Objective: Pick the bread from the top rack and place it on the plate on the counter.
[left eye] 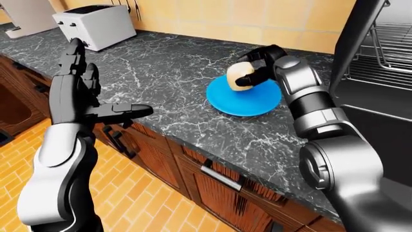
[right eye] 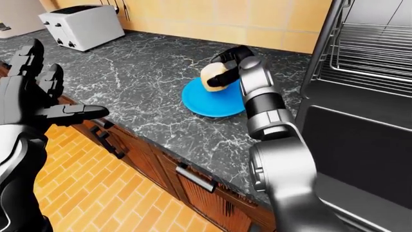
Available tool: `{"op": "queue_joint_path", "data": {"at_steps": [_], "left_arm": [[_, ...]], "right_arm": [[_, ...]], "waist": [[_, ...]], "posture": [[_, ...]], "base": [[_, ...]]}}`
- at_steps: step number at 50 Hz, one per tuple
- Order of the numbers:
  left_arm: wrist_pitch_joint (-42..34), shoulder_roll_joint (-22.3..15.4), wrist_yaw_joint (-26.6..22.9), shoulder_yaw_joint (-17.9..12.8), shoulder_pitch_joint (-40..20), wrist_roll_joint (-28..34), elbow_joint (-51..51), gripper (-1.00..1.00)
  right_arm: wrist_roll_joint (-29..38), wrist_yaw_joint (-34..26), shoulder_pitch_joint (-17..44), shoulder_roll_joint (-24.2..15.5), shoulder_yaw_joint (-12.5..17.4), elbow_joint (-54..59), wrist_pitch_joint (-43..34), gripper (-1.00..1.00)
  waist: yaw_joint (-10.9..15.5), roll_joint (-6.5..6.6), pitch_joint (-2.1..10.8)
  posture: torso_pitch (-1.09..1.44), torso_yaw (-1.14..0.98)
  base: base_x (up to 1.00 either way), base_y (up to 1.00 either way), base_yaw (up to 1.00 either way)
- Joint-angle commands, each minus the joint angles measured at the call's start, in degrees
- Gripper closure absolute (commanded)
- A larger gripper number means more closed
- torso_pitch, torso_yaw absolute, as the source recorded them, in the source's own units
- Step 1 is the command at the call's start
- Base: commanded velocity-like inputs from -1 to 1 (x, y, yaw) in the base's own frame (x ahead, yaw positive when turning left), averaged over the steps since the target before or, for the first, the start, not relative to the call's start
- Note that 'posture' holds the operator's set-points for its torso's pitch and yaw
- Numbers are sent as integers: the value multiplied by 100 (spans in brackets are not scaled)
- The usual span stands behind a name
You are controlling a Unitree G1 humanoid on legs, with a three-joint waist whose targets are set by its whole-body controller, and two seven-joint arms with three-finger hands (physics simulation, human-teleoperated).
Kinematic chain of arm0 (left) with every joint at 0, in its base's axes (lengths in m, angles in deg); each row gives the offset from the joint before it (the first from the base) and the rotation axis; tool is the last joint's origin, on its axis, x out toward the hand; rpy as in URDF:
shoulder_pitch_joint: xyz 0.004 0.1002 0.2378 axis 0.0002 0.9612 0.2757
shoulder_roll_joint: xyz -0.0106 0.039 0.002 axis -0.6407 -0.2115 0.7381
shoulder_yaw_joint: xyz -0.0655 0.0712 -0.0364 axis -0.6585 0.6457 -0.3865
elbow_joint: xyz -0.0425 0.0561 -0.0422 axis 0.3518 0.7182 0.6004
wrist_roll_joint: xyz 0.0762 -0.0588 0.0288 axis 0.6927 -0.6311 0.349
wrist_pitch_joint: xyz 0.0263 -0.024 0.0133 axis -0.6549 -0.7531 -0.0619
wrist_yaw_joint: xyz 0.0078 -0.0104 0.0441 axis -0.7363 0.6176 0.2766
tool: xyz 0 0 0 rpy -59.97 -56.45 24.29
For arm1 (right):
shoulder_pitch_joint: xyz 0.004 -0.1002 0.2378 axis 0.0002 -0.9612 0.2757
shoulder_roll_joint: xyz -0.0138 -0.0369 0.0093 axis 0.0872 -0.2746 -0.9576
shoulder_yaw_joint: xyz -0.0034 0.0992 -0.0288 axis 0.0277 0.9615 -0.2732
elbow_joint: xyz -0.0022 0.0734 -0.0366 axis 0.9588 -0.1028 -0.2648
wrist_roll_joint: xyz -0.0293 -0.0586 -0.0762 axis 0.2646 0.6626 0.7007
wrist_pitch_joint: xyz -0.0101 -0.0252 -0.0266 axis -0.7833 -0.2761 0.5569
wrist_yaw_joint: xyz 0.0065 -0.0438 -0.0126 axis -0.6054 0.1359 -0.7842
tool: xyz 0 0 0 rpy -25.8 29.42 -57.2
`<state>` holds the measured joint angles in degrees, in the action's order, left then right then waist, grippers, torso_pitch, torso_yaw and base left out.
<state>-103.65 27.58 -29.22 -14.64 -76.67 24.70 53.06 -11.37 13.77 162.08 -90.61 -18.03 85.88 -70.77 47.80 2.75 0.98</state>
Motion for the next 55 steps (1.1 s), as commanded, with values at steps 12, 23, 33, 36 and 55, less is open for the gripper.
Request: {"op": "queue_joint_path", "data": {"at_steps": [12, 23, 33, 36, 55], "left_arm": [[167, -96, 32, -36, -184, 3, -119, -100], [212, -93, 39, -47, -148, -1, -106, -100], [232, -81, 30, -52, -114, 8, -101, -100], [223, -83, 30, -55, -123, 2, -105, -100], [80, -118, 60, 21, -344, 5, -74, -100]], "right_arm": [[39, -17, 286, -44, 15, -298, 133, -100], [36, -46, 329, -36, 17, -366, 77, -100], [43, -183, 469, -43, 4, -872, -263, -100], [51, -249, 504, -44, -6, -1070, -390, -100], [109, -486, 644, -19, -13, -2604, -1345, -100]], "waist": [[5, -5, 166], [4, -5, 165], [7, -8, 147], [10, -9, 141], [25, -24, 102]], "posture": [[0, 82], [0, 82], [0, 82], [0, 82], [0, 82]], "base": [[0, 0, 0], [0, 0, 0], [0, 0, 0], [0, 0, 0], [0, 0, 0]]}}
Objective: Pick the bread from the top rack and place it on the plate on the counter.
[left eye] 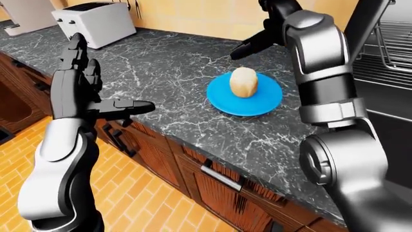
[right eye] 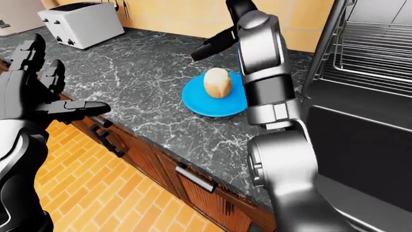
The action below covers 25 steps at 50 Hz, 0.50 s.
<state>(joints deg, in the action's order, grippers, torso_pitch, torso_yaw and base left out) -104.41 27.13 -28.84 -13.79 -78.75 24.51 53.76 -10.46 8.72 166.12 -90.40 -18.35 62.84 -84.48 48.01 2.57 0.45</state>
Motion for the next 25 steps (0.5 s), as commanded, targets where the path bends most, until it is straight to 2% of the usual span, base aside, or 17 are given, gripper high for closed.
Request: {"op": "queue_joint_path", "data": {"at_steps": [1, 8, 25], "left_arm": [[157, -70, 20, -61, -125, 24, -153, -100], [154, -60, 34, -82, -105, -9, -176, -100], [224, -21, 36, -28, -73, 51, -121, -100]], "right_arm": [[25, 10, 218, -33, 15, -475, -66, -100], [97, -136, 75, 18, -50, -1685, -816, -100], [535, -590, 70, 87, -221, -3426, -1970, -100]], "waist": [[6, -7, 153], [22, -18, 125], [42, -40, 87]], "posture": [[0, 82], [0, 82], [0, 82]], "base": [[0, 0, 0], [0, 0, 0], [0, 0, 0]]}}
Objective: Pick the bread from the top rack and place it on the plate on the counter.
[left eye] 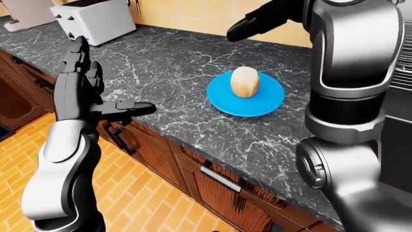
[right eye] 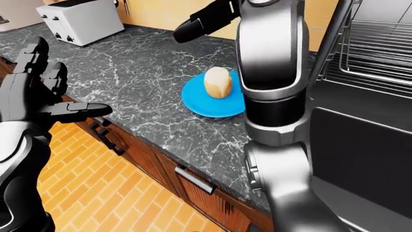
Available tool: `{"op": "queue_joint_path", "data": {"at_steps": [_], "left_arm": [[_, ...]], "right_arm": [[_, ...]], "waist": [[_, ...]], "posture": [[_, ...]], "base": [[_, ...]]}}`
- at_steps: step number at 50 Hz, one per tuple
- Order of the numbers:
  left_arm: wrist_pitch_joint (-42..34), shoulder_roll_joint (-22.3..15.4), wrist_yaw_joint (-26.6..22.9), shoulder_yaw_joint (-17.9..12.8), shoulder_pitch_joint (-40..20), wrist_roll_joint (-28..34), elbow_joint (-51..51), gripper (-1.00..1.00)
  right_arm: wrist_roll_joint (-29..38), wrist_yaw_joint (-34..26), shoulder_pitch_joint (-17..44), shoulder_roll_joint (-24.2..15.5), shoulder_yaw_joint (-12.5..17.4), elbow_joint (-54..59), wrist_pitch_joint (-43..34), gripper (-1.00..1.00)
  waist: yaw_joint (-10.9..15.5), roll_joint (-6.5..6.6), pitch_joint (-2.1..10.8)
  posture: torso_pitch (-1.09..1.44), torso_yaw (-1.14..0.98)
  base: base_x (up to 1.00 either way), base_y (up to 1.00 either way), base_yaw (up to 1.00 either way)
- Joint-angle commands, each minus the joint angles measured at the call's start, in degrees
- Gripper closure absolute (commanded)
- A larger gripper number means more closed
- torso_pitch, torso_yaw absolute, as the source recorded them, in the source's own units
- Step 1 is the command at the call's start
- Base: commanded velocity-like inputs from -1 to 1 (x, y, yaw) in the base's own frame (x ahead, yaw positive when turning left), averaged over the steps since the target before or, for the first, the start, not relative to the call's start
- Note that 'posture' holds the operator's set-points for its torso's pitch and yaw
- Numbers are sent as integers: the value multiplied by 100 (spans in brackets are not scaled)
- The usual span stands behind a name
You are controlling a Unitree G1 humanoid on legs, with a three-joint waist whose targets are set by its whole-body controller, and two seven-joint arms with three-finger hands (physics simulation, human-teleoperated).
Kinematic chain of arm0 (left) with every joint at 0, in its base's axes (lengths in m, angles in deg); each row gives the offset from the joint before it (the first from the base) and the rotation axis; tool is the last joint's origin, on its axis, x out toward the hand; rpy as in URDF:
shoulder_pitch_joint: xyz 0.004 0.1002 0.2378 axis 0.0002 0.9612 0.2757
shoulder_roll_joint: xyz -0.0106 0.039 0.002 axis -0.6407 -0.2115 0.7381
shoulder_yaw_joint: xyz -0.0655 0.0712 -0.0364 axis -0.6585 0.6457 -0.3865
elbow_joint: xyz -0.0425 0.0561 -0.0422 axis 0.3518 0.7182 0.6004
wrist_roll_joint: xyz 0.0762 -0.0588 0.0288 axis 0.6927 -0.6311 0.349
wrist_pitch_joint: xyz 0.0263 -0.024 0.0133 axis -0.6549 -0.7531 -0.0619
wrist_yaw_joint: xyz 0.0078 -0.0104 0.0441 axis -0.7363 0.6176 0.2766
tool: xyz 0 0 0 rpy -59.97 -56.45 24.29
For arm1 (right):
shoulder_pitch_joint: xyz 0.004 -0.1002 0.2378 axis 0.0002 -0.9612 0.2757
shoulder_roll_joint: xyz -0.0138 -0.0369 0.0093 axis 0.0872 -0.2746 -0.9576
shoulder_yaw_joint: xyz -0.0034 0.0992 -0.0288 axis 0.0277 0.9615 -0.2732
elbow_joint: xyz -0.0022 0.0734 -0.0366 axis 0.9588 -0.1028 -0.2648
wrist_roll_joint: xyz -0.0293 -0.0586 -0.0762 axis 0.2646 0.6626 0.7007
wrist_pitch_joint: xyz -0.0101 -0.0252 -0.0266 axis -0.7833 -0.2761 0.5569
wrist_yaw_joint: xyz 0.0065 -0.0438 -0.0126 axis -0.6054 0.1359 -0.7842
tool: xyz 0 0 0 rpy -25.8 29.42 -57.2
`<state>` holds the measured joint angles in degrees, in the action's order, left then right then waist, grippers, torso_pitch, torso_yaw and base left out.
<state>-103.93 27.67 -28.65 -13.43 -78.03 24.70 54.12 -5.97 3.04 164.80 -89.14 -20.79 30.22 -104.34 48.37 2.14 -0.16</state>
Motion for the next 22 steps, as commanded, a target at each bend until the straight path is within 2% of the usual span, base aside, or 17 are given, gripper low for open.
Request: {"op": "queue_joint_path", "data": {"at_steps": [1, 18, 22], "left_arm": [[179, -76, 13, -58, -140, 41, -157, -100], [71, -154, -7, -135, -214, 25, -227, -100], [30, -198, -6, -144, -242, 23, -248, -100]], "right_arm": [[110, -42, 241, -38, 20, -227, -9, -100], [502, -478, 632, -100, -92, -671, -450, -100], [674, -653, 556, -90, -177, -920, -603, -100]], "waist": [[7, 1, 147], [-1, 7, 130], [2, 6, 119]], "posture": [[0, 82], [0, 82], [0, 82]], "base": [[0, 0, 0], [0, 0, 0], [0, 0, 0]]}}
